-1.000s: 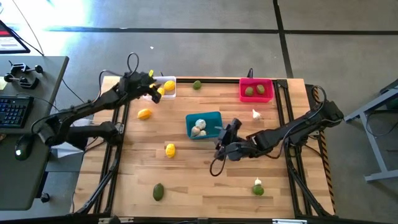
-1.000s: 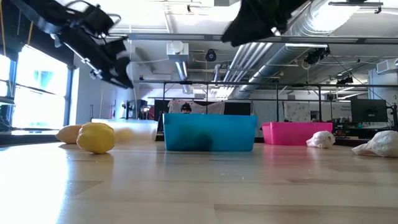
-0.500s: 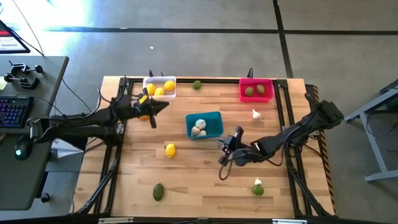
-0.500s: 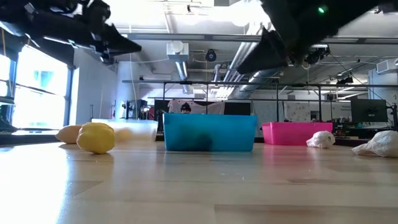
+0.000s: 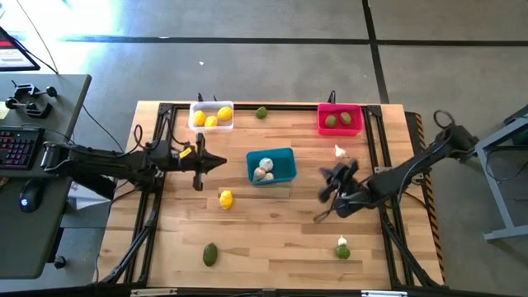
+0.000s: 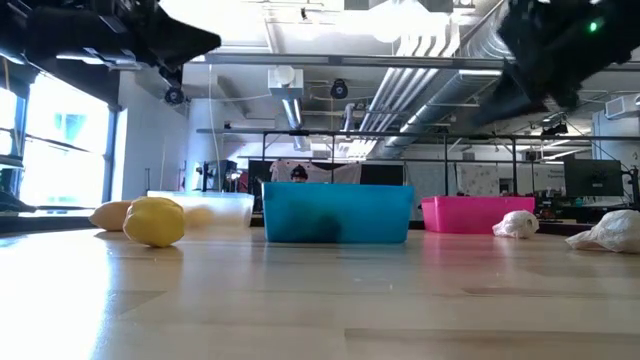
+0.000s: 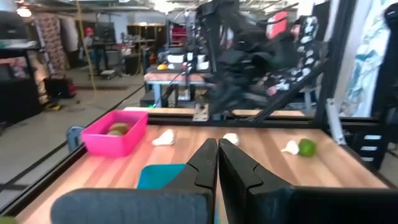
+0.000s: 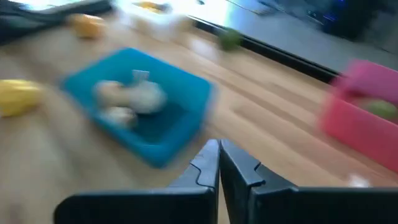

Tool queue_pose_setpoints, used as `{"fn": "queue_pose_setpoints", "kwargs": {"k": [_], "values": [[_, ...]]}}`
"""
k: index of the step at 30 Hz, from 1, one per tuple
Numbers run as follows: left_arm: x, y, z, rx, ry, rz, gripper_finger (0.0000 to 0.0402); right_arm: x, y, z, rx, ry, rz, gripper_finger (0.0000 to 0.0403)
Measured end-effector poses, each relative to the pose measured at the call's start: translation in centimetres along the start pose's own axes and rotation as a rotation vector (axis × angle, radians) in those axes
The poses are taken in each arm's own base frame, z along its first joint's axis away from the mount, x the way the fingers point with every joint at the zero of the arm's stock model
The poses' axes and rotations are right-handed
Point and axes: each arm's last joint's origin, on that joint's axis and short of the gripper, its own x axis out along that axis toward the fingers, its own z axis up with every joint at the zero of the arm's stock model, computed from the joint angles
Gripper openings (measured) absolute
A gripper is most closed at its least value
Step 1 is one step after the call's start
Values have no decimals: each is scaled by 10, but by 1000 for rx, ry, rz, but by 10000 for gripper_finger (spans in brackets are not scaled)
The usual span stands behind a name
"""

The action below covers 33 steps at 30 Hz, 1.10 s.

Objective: Sort produce into baskets
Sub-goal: Put the garlic into the blue bin

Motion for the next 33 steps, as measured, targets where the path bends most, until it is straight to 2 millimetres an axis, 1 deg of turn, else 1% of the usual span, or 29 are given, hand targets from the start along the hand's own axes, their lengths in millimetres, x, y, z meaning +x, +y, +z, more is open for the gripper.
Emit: {"fn": "queue_pose_setpoints", "kwargs": {"k": [3,5,8,14,16,18,20,23,27,30,33], "values": [[0,-3,1,-1,-14,-18,0,5,-24,1,10,78,-126,17],[0,-4,0,-1,-8,-23,0,12,-35,1,24,126,-203,39],[0,-4,0,-1,-7,-23,0,25,-44,3,39,187,-288,89],[0,-4,0,-1,-5,-23,0,51,-62,6,62,318,-418,203],[0,-4,0,-1,-4,-23,0,59,-68,7,69,363,-452,231],[0,-4,0,-1,-4,-23,0,66,-74,8,72,412,-477,249],[0,-4,0,-1,-4,-23,0,72,-80,8,66,454,-497,257],[0,-4,0,-1,-1,-23,0,81,-87,9,67,503,-511,258],[0,-4,-1,0,9,-23,0,92,-94,8,86,545,-460,258],[0,-4,-3,0,24,-23,0,100,-102,-5,125,581,-402,258],[0,-4,-3,0,27,-23,0,104,-110,-22,160,586,-381,258]]}}
